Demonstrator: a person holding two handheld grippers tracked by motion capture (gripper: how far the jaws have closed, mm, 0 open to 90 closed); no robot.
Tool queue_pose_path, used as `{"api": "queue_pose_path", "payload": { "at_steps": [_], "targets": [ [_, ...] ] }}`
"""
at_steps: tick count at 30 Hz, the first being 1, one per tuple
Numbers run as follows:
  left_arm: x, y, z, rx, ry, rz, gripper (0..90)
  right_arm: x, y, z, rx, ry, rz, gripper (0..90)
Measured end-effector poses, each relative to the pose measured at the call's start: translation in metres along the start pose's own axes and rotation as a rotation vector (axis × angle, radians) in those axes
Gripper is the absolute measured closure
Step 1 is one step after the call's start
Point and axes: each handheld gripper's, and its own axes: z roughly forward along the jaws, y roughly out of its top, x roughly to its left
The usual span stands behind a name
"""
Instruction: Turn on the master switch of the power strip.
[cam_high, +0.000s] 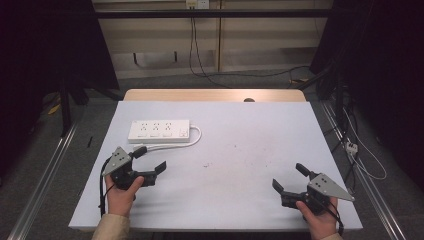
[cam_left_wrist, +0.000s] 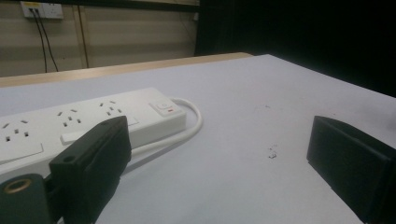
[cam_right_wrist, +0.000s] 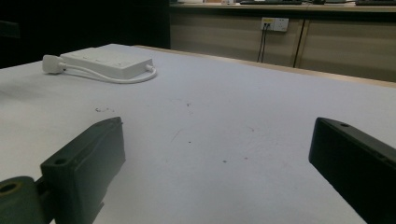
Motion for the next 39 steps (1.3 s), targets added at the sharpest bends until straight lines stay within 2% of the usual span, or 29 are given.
{"api": "queue_pose_path", "payload": {
  "at_steps": [4,17,23,34,39],
  "targets": [
    [-0.002,0.001,0.004,0.010,-0.009,0.004,6.4,0.000,0.000,0.000,-0.002,-0.001,0.000,3.1],
    [0.001,0.004,0.014,0.017,0.005,0.000,7.2,0.001,0.000,-0.001,-0.002,0.000,-0.001,3.2],
    [0.002,0.007,0.023,0.033,0.006,0.016,7.5,0.000,0.001,-0.001,-0.003,0.000,-0.002,3.2],
    [0.003,0.011,0.038,0.045,-0.004,0.015,10.5,0.000,0.001,-0.001,-0.005,0.002,-0.005,3.3],
    [0.005,0.012,0.046,0.046,0.005,0.010,11.2,0.000,0.001,-0.001,-0.003,0.003,-0.003,3.2]
  ]
}}
